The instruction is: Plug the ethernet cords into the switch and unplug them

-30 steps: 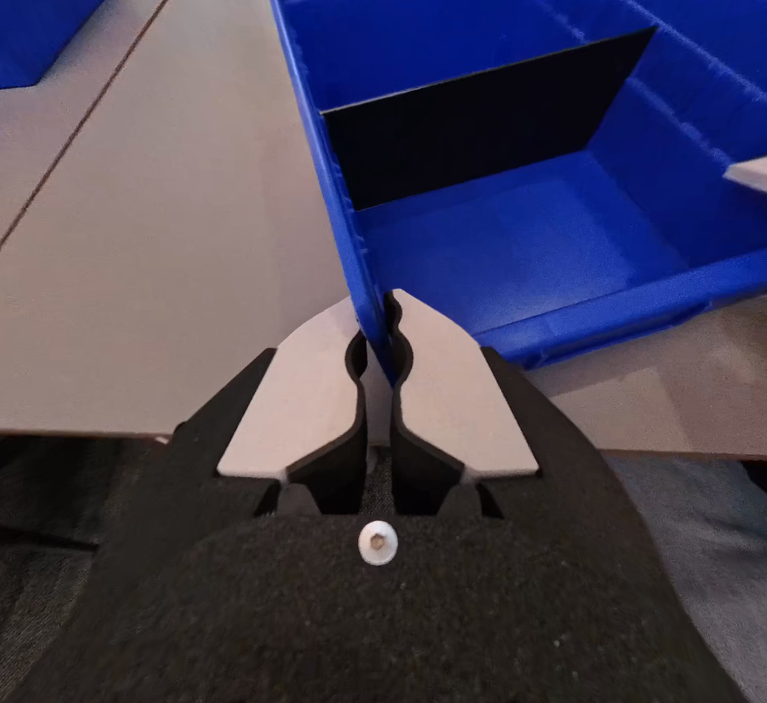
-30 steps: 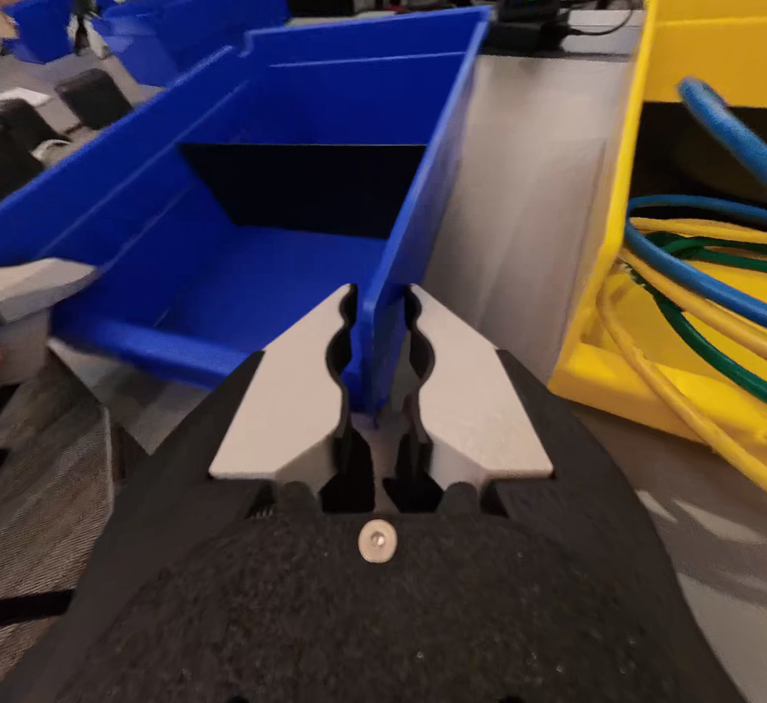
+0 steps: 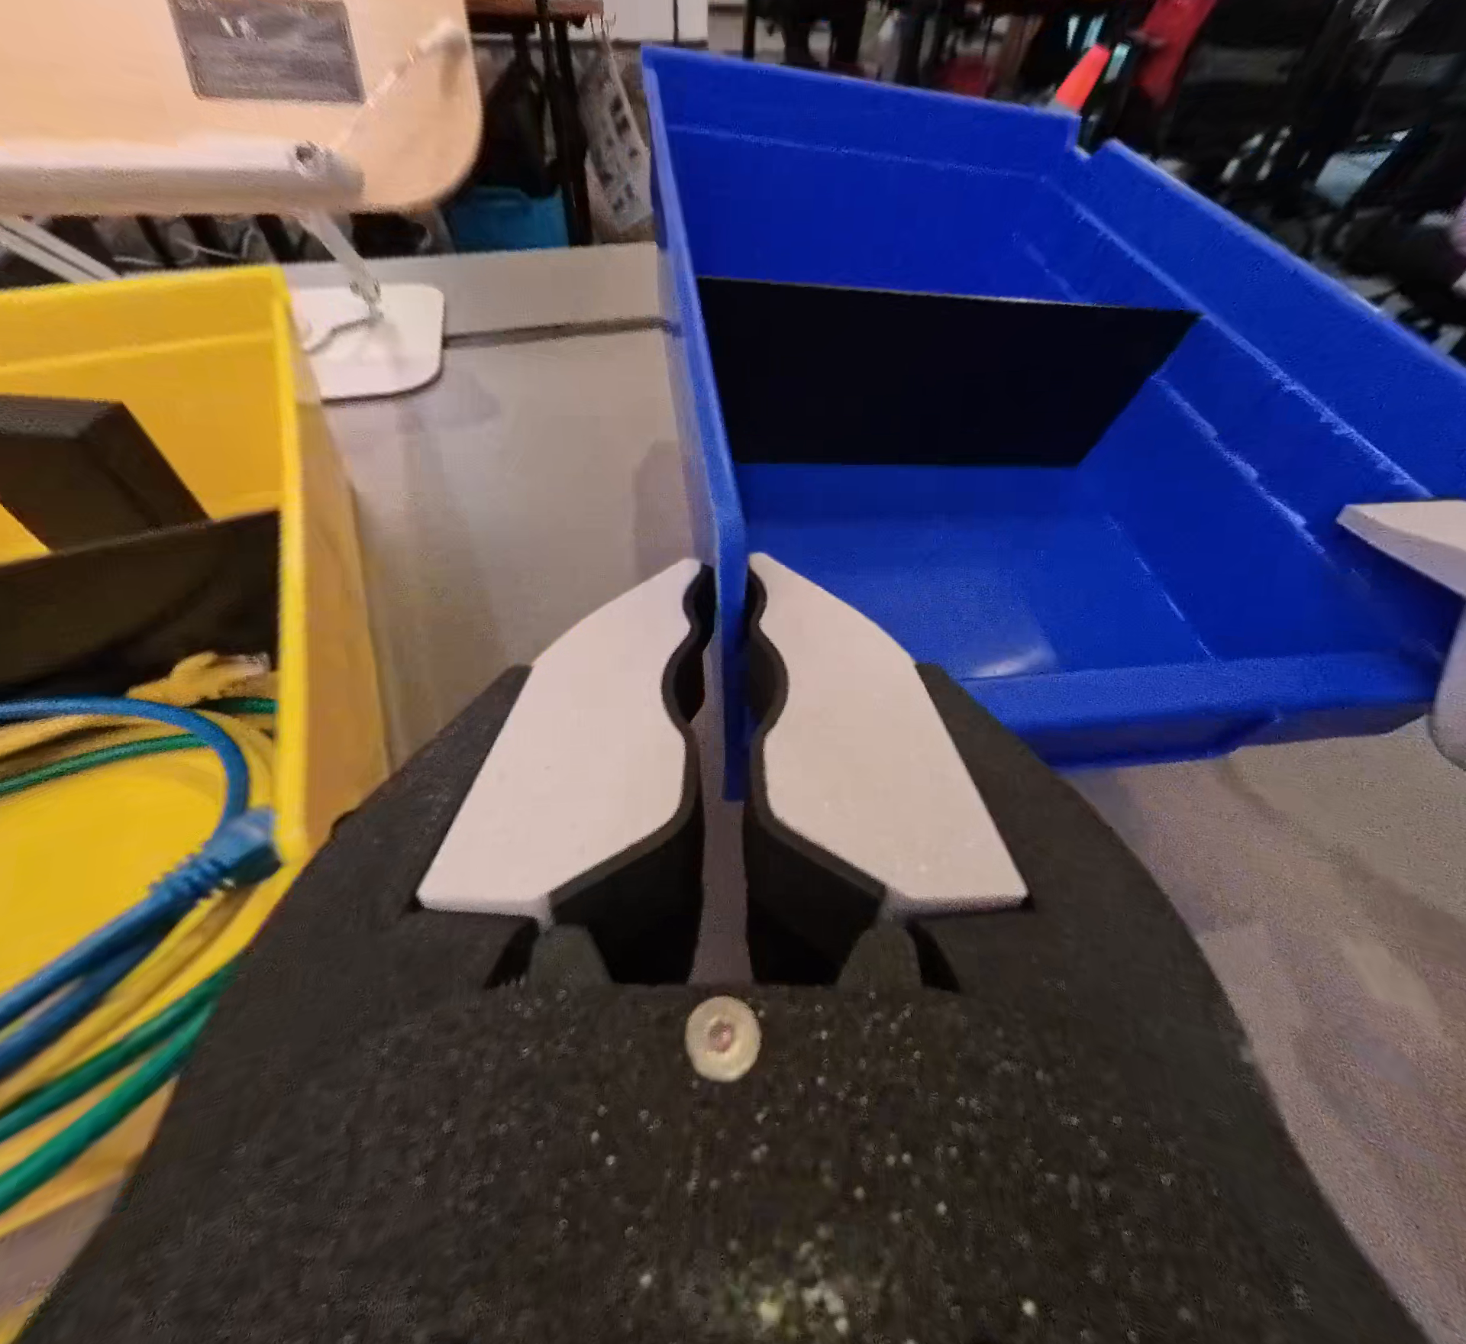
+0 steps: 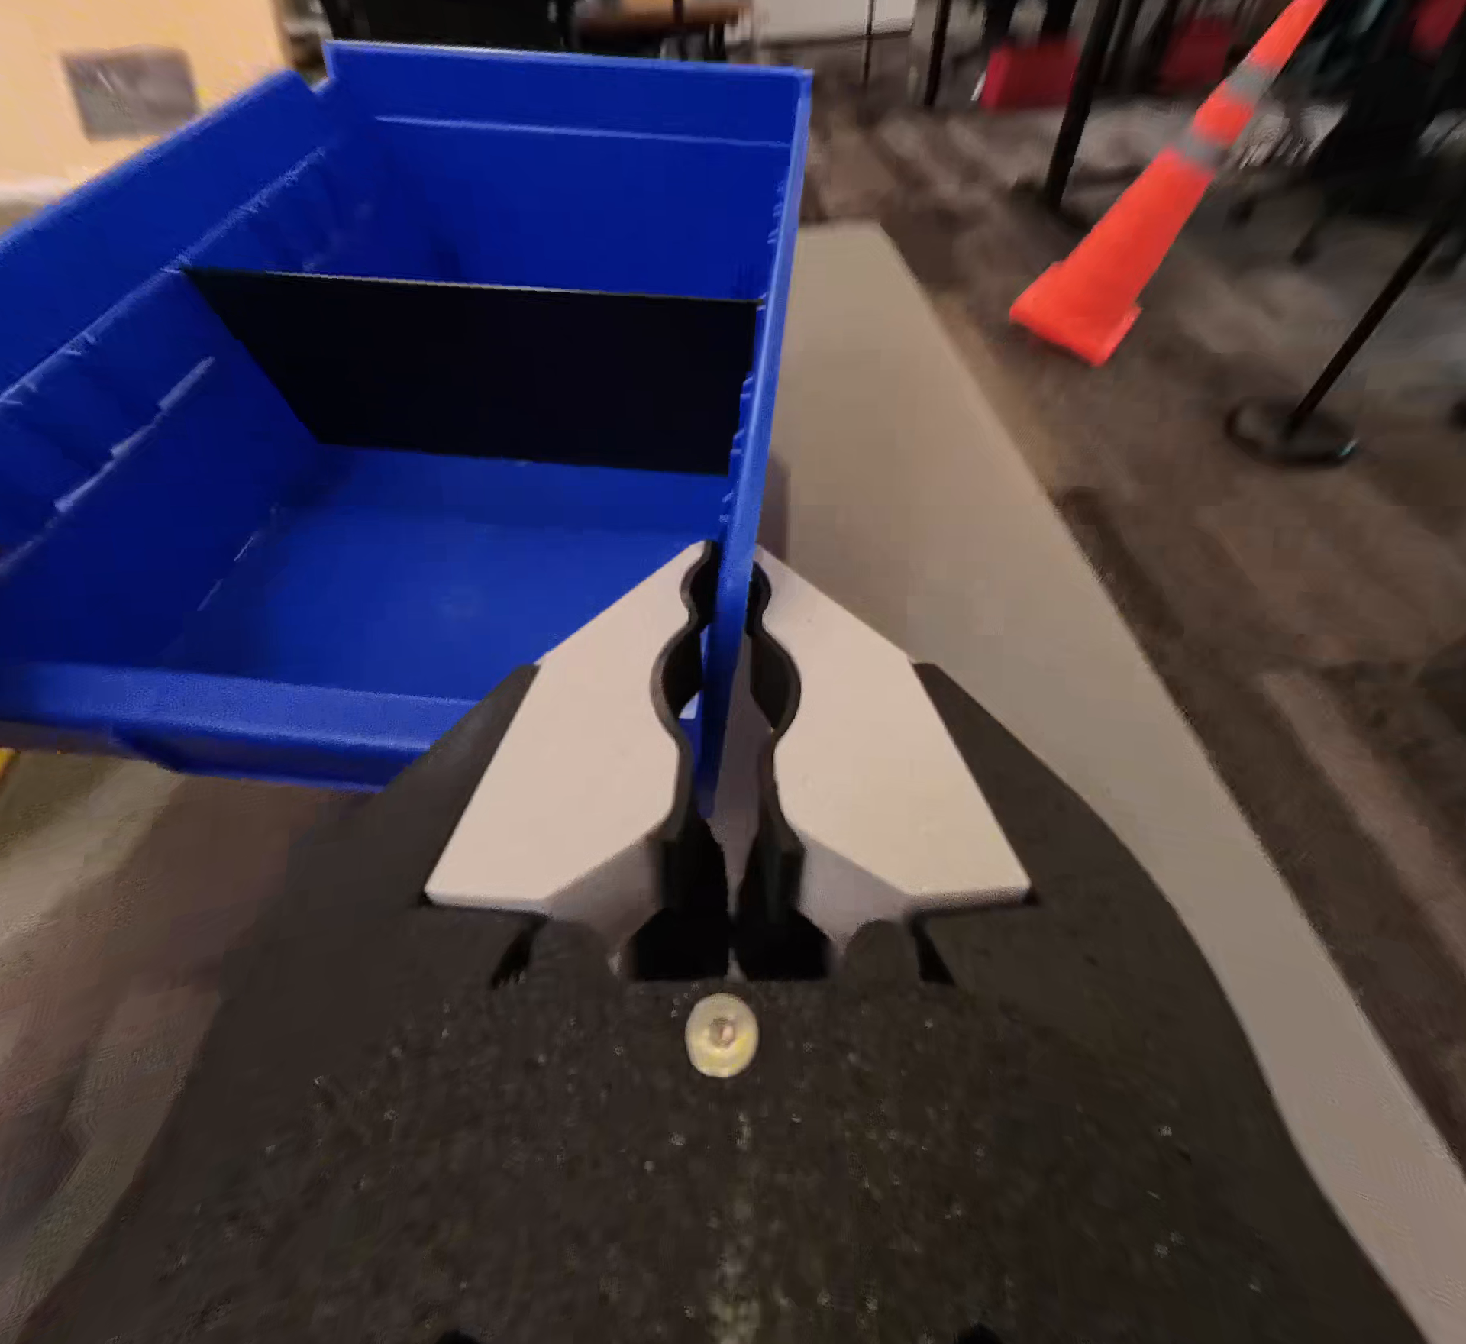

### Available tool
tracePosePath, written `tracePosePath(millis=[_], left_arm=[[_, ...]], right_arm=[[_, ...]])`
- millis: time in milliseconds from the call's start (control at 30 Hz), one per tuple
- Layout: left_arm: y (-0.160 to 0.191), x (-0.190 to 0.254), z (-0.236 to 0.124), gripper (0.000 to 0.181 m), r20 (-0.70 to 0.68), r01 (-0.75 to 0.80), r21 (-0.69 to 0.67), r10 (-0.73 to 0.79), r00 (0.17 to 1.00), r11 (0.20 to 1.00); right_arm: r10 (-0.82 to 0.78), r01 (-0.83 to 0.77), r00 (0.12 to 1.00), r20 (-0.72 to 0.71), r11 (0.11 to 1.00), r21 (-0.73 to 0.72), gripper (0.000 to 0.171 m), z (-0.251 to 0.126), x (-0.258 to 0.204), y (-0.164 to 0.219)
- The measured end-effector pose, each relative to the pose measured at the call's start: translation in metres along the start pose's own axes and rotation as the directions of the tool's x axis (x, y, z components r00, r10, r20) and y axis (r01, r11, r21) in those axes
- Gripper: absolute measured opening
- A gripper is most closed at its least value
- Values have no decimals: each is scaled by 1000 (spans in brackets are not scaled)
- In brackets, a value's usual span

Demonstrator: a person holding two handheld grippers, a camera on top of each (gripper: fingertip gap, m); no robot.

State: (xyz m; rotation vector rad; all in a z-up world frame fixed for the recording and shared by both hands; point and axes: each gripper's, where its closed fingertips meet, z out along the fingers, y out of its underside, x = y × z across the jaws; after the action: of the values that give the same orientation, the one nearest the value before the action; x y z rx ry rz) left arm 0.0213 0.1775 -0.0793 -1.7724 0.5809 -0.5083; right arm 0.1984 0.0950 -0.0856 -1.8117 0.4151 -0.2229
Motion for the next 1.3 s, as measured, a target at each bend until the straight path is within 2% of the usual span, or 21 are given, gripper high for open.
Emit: tracePosePath(millis=[100,133,233,367,400,467,533,600,667,700,733,833,900,967,1000,1067,1167,1200,1267,1300], left_arm=[[36,15,12,5,25,-11,-64,12,1000,998],[42,16,12,5,34,-7,-66,10,999,998],[44,17,15,6,52,-2,-59,5,999,998],[55,23,15,12,-79,78,-178,-94,992,981],[57,31,8,22,-155,58,-219,-94,984,974],[60,38,-18,18,-272,-61,-251,-10,962,966],[49,26,-47,18,-301,-124,-193,62,952,973],[30,14,-77,19,-360,-135,-118,84,929,984],[12,-23,-99,25,-304,-186,-51,162,939,981],[5,-51,-106,27,-233,-225,-24,213,949,974],[-1,-84,-114,29,-143,-252,-2,249,958,968],[2,-192,-130,34,117,-190,31,185,976,981],[24,-241,-131,43,221,-150,-29,153,963,988],[36,-262,-129,44,269,-192,-86,208,940,978],[38,-268,-128,44,286,-195,-97,215,934,976],[47,-272,-122,41,255,-132,-112,157,954,985],[67,-277,-112,31,190,-13,-167,45,981,986],[68,-275,-110,25,149,18,-160,6,989,987],[68,-269,-106,11,75,58,-159,-46,996,986],[68,-270,-105,10,77,57,-157,-45,996,986]], right_arm=[[52,-48,998,34,992,-117,5,18,19,42],[57,-54,998,36,995,-84,4,21,20,39],[-20,21,1000,5,994,-106,6,30,22,38],[-12,12,1000,2,995,-96,5,33,24,36],[-21,21,1000,-4,995,-96,6,33,27,36],[-25,24,1000,-9,996,-86,9,32,32,35],[-23,22,1000,-17,997,-74,14,31,35,35],[-46,42,997,-64,997,-69,28,27,42,27],[-25,26,993,-116,1000,5,39,12,41,0],[-7,14,991,-130,998,53,47,2,34,-17],[2,9,993,-114,995,96,47,-9,17,-33],[-92,77,992,87,984,160,49,-30,-89,-62],[-125,85,952,279,985,150,49,-39,-180,-49],[-56,33,889,454,998,57,49,-40,-259,-10],[-20,27,881,474,1000,-7,48,-34,-284,15],[14,28,908,418,995,-94,49,-14,-303,53],[-70,96,958,277,992,-79,47,14,-297,65],[-77,98,974,211,991,-90,35,21,-289,67],[-54,74,977,204,993,-90,7,24,-291,65],[-72,92,978,198,991,-94,3,23,-293,65]])
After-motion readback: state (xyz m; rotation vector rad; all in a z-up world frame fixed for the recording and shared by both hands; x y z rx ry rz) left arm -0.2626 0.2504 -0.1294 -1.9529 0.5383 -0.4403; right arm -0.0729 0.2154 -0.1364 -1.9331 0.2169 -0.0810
